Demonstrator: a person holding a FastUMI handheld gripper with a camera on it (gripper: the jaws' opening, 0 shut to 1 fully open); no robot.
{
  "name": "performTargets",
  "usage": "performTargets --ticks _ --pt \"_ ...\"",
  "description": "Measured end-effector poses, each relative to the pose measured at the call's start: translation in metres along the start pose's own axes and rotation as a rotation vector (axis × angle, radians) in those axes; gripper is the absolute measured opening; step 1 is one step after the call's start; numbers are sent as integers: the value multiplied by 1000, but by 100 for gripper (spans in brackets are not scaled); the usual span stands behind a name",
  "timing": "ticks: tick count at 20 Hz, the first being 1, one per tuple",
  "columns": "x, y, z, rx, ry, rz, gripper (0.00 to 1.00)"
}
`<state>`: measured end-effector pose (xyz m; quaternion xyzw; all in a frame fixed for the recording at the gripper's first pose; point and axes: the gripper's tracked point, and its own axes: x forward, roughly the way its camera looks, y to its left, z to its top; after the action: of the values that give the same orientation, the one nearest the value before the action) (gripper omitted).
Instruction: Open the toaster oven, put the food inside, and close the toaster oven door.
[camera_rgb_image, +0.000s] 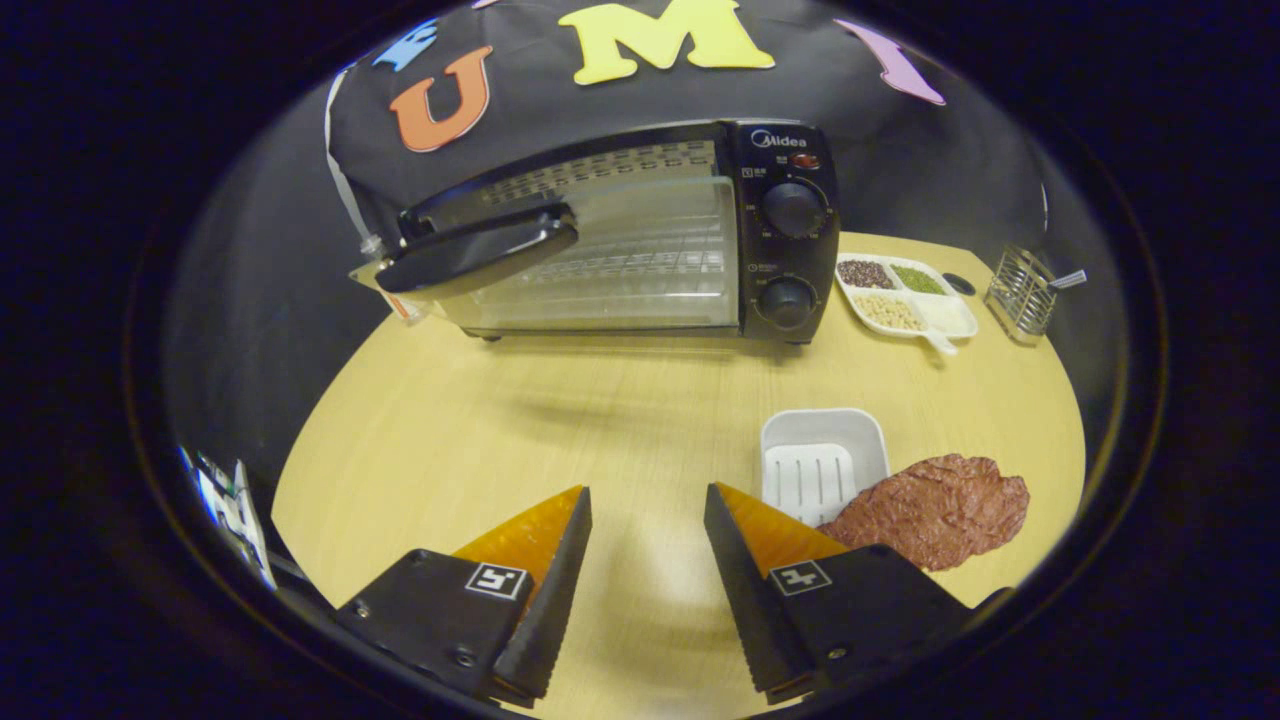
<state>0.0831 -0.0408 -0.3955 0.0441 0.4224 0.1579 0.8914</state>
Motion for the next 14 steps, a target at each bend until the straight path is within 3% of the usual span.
performTargets --ticks 7,14 --pt "-57 80 95 -64 -267 71 74" --pt "-5 110 141 -49 -349 -31 77"
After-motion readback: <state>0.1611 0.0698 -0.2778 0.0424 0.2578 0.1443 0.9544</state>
